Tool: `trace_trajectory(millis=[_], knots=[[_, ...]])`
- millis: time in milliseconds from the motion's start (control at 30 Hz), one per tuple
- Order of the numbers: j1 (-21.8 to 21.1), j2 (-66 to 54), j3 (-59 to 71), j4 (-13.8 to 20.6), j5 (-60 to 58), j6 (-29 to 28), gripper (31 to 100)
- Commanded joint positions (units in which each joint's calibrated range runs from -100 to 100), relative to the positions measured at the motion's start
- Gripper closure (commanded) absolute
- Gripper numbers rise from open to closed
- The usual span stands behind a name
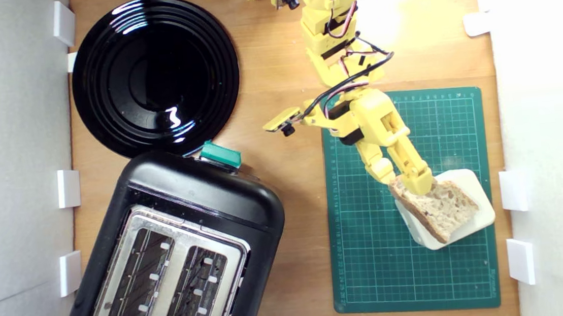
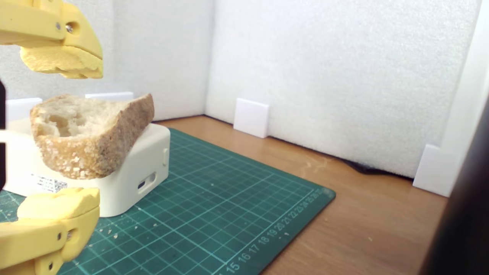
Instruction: Pick bread and place in toaster
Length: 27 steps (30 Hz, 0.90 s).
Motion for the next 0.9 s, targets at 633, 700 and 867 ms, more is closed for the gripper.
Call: trace_trajectory(millis=[633, 700, 867], knots=[[-2.1, 2.2, -5.5, 0.5, -1.8, 2.7, 38.9], [-2.1, 2.2, -5.5, 0.5, -1.8, 2.7, 38.9], [-2.1, 2.3, -5.6, 0.5, -1.8, 2.8, 38.7]])
